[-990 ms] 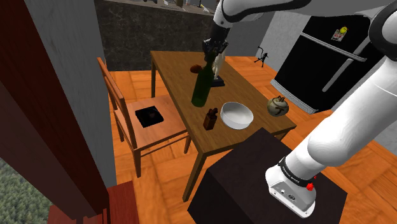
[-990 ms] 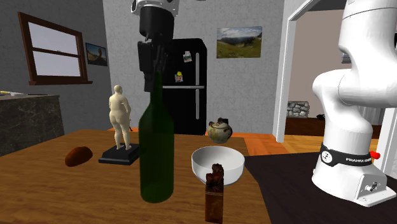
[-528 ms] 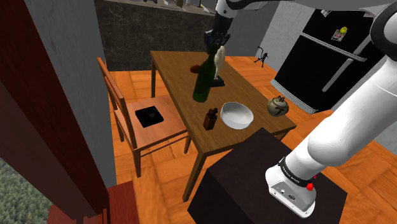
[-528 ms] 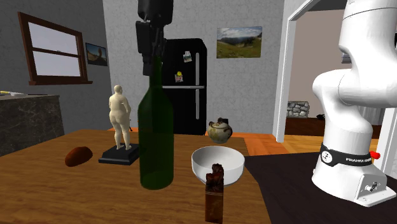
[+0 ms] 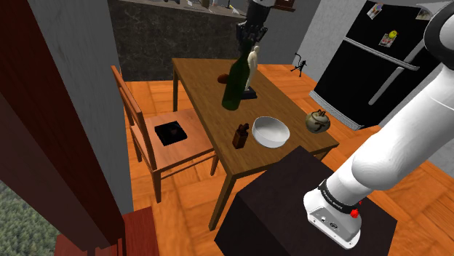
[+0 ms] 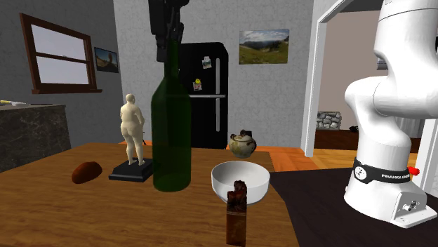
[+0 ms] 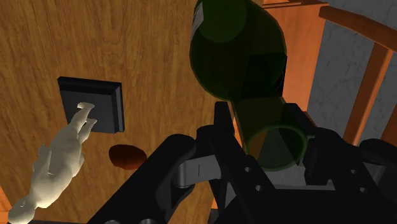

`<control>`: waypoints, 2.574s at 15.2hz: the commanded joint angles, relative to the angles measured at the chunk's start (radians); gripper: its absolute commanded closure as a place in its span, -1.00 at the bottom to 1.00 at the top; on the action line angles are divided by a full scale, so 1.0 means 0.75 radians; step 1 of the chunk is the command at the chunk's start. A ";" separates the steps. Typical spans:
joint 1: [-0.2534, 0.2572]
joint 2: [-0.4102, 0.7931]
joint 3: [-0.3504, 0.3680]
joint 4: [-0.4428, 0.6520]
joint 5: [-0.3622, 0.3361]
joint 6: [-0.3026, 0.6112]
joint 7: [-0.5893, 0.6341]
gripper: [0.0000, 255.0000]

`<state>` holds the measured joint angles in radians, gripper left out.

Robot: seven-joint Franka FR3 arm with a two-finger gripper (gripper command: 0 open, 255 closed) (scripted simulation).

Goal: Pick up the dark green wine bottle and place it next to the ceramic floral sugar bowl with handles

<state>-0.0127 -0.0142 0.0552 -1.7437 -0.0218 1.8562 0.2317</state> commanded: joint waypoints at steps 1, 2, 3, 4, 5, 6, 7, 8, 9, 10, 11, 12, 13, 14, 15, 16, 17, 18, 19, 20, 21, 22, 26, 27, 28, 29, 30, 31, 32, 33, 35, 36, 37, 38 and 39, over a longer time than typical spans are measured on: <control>0.001 0.002 0.001 0.040 0.000 -0.037 0.001 1.00; 0.001 0.004 0.001 0.060 0.000 -0.056 0.001 1.00; 0.001 0.006 0.001 0.081 0.000 -0.074 0.000 1.00; 0.001 0.009 0.001 0.102 0.000 -0.093 0.000 1.00; 0.001 0.012 0.001 0.124 0.000 -0.111 0.000 1.00; 0.001 0.015 0.001 0.146 -0.001 -0.130 0.000 1.00; 0.001 0.019 0.001 0.168 -0.001 -0.149 -0.001 1.00; 0.001 0.023 0.001 0.192 -0.001 -0.168 -0.001 1.00; 0.002 0.028 0.002 0.215 -0.001 -0.187 -0.001 1.00; 0.002 0.032 0.002 0.239 -0.001 -0.207 -0.001 1.00; 0.002 0.038 0.002 0.264 -0.002 -0.226 -0.001 1.00; 0.002 0.043 0.002 0.289 -0.002 -0.246 -0.002 1.00; 0.002 0.049 0.002 0.315 -0.002 -0.266 -0.002 1.00; 0.002 0.056 0.002 0.342 -0.003 -0.286 -0.002 1.00; 0.002 0.057 0.002 0.349 -0.003 -0.292 -0.002 1.00; -0.011 0.035 -0.010 0.342 0.002 -0.306 -0.027 1.00; -0.024 0.014 -0.022 0.335 0.006 -0.320 -0.053 1.00; -0.036 -0.006 -0.035 0.331 0.010 -0.336 -0.078 1.00; -0.049 -0.025 -0.048 0.329 0.013 -0.352 -0.104 1.00; -0.061 -0.042 -0.062 0.329 0.016 -0.369 -0.130 1.00; -0.074 -0.058 -0.075 0.330 0.019 -0.386 -0.157 1.00; -0.086 -0.073 -0.090 0.334 0.021 -0.404 -0.183 1.00; -0.135 -0.116 -0.150 0.367 0.029 -0.480 -0.292 1.00; -0.147 -0.123 -0.166 0.380 0.030 -0.500 -0.320 1.00; -0.160 -0.129 -0.182 0.395 0.032 -0.521 -0.348 1.00; -0.172 -0.133 -0.198 0.412 0.033 -0.542 -0.376 1.00; -0.185 -0.135 -0.215 0.431 0.035 -0.564 -0.405 1.00; -0.197 -0.135 -0.232 0.453 0.037 -0.587 -0.434 1.00; -0.210 -0.134 -0.249 0.477 0.039 -0.609 -0.464 1.00; -0.223 -0.131 -0.268 0.503 0.041 -0.633 -0.494 1.00; -0.249 -0.119 -0.305 0.563 0.047 -0.682 -0.556 1.00; -0.263 -0.110 -0.324 0.597 0.052 -0.708 -0.587 1.00; -0.278 -0.098 -0.344 0.634 0.056 -0.734 -0.620 1.00; -0.293 -0.084 -0.364 0.674 0.063 -0.762 -0.653 1.00; -0.309 -0.067 -0.385 0.718 0.070 -0.790 -0.686 1.00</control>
<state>-0.2302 -0.0760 -0.2147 -1.2398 0.0249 1.2878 -0.2512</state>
